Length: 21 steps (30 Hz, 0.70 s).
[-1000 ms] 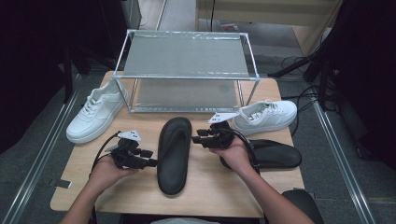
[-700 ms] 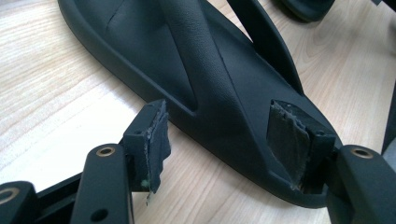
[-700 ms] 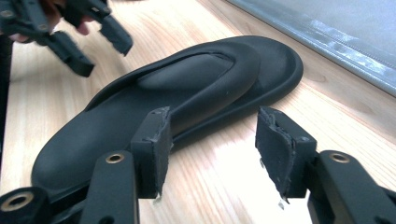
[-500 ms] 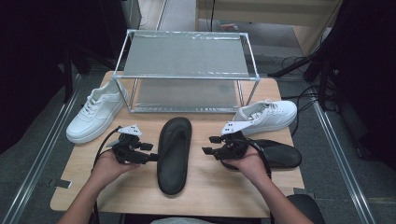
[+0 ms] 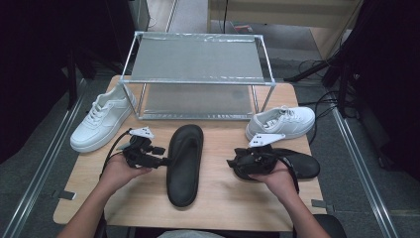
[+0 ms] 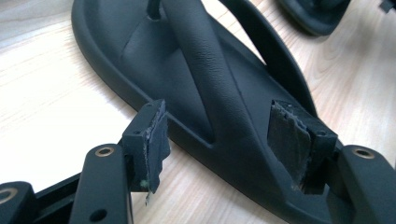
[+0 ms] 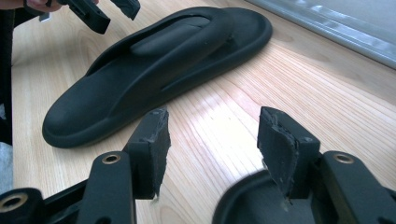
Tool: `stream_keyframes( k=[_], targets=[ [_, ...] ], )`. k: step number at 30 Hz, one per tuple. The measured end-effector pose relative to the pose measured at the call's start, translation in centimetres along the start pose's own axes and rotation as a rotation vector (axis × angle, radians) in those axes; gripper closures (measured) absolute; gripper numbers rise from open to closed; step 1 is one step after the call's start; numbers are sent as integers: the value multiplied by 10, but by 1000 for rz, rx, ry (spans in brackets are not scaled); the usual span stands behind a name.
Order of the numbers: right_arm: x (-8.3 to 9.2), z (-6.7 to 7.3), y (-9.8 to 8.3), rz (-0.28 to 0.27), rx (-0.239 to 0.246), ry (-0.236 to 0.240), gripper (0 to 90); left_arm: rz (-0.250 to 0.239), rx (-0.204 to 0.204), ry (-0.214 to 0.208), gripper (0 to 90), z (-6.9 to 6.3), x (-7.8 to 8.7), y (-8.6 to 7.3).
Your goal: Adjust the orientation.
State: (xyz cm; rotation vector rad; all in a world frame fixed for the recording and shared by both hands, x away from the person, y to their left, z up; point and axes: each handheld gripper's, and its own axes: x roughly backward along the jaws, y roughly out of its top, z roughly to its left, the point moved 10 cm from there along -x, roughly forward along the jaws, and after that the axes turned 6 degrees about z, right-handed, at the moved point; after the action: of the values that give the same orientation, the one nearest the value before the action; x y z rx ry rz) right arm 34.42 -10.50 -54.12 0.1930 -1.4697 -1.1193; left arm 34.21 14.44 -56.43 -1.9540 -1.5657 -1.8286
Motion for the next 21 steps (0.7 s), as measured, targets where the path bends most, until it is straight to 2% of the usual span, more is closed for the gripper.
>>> stream_keyframes(
  k=[10, 14, 21],
  targets=[
    [23, -12, -15, -16, -25, -30, 455, -14, -18, 4, 387, -1, -2, 10],
    [29, -16, -22, -14, -33, -43, 463, 2, -33, 14, 387, 0, -4, 13],
    [43, -23, -36, -12, -55, -65, 478, 5, -47, 6, 388, -1, -9, 22]
  ],
)
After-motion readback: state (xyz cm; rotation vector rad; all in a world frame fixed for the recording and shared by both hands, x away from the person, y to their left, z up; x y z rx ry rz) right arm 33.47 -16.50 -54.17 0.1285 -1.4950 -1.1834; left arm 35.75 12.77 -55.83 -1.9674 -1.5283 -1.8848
